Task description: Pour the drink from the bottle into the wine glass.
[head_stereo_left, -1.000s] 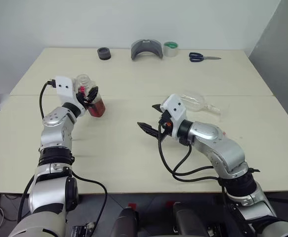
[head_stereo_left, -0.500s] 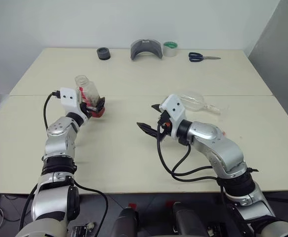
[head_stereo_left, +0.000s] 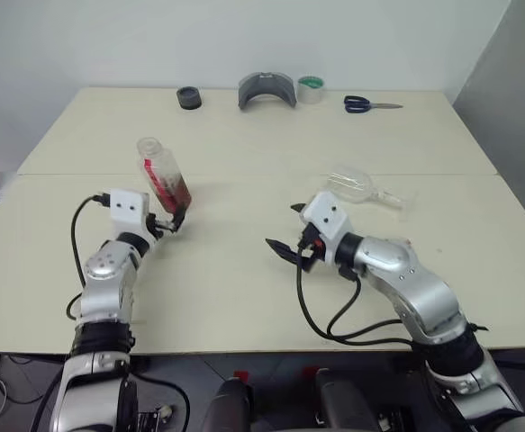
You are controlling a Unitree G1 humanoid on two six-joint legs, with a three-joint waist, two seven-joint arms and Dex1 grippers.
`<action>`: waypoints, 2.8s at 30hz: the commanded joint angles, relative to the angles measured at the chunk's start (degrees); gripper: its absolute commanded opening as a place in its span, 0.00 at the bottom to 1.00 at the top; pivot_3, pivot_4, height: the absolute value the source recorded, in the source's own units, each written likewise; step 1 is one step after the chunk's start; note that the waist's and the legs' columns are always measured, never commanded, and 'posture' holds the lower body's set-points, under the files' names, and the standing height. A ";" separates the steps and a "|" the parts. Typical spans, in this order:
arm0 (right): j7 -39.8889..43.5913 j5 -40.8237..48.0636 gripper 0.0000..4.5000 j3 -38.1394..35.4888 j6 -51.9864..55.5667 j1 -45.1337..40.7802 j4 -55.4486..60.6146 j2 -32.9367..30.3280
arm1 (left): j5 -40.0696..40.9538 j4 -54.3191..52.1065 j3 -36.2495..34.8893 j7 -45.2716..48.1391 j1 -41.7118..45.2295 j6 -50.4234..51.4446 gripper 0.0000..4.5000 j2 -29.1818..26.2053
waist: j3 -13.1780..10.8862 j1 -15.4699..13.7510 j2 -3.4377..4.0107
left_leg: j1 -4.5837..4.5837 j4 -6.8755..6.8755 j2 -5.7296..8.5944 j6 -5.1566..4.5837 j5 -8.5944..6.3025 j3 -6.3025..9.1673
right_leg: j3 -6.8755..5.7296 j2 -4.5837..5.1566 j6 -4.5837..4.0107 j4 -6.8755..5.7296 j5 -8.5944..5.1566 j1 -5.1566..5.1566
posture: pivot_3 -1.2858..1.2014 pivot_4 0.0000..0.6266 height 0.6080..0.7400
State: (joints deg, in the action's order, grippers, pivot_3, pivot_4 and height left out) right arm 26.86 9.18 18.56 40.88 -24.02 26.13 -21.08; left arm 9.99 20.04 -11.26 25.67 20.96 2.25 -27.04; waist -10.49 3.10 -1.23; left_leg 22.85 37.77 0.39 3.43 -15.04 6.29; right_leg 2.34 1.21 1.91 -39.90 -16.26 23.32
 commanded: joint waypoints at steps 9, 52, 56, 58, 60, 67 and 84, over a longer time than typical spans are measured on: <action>-7.01 -8.66 1.00 -11.75 7.88 4.48 13.24 -11.36 | 6.74 -21.28 9.96 22.25 -6.31 8.67 1.00 -6.04 | 0.00 -0.33 0.01 | -0.04 -0.03 0.04 -0.01 -0.01 -0.06 | 0.01 -0.04 0.01 0.04 -0.01 -0.07 | 0.52 0.24 1.00; -17.71 -52.50 0.87 14.20 -1.31 -22.79 -51.55 -1.76 | 4.02 -9.99 19.49 35.38 10.30 3.17 1.00 2.59 | 0.00 0.24 0.01 | -0.05 -0.01 0.07 -0.01 0.00 -0.14 | 0.06 -0.11 -0.02 -0.01 -0.01 -0.02 | 0.52 0.24 1.00; -17.63 -52.28 0.56 13.58 -2.75 -23.41 -53.97 -1.17 | 3.97 -10.19 19.35 35.03 10.21 3.21 1.00 2.73 | 0.00 0.26 0.01 | -0.05 -0.01 0.07 -0.01 0.00 -0.13 | 0.05 -0.12 -0.02 -0.01 -0.01 -0.02 | 0.52 0.24 1.00; -17.58 -52.41 0.41 13.12 -3.10 -23.46 -53.93 -1.18 | 4.09 -10.55 19.22 34.70 9.99 3.49 1.00 2.67 | 0.00 0.26 0.01 | -0.04 -0.01 0.07 -0.01 0.00 -0.13 | 0.06 -0.11 -0.02 -0.01 -0.01 -0.02 | 0.52 0.24 1.00; -17.13 -52.58 0.25 12.38 -3.23 -23.37 -52.06 -1.47 | 4.46 -11.26 18.87 34.14 9.53 4.30 1.00 2.49 | 0.00 0.26 0.01 | -0.05 -0.01 0.07 -0.01 0.00 -0.13 | 0.06 -0.11 -0.02 -0.01 -0.01 -0.02 | 0.52 0.24 1.00; -13.16 -45.15 0.06 1.09 1.65 -20.93 -36.04 1.97 | 8.32 -17.20 15.11 31.16 5.87 11.68 1.00 0.65 | -0.02 0.40 0.04 | 0.01 -0.03 0.04 -0.01 0.00 -0.14 | 0.10 -0.11 -0.02 -0.02 -0.01 0.07 | 0.52 0.24 1.00; -16.98 -12.95 0.06 -20.12 -17.09 -16.31 -42.37 25.11 | 17.51 -25.99 8.76 30.63 2.05 27.74 1.00 -7.17 | -0.04 0.35 0.08 | -0.05 -0.06 0.04 -0.01 -0.01 -0.15 | 0.09 -0.09 -0.02 -0.04 -0.01 0.04 | 0.52 0.24 1.00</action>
State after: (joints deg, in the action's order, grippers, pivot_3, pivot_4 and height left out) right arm 9.60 -4.51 -3.03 24.76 -41.81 -16.93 3.49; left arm 26.49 -3.21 -1.26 55.87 23.02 29.98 -33.31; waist -10.53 3.44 -1.15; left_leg 22.79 37.70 0.43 3.43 -15.04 6.14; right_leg 2.44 1.11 1.89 -39.94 -16.26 23.36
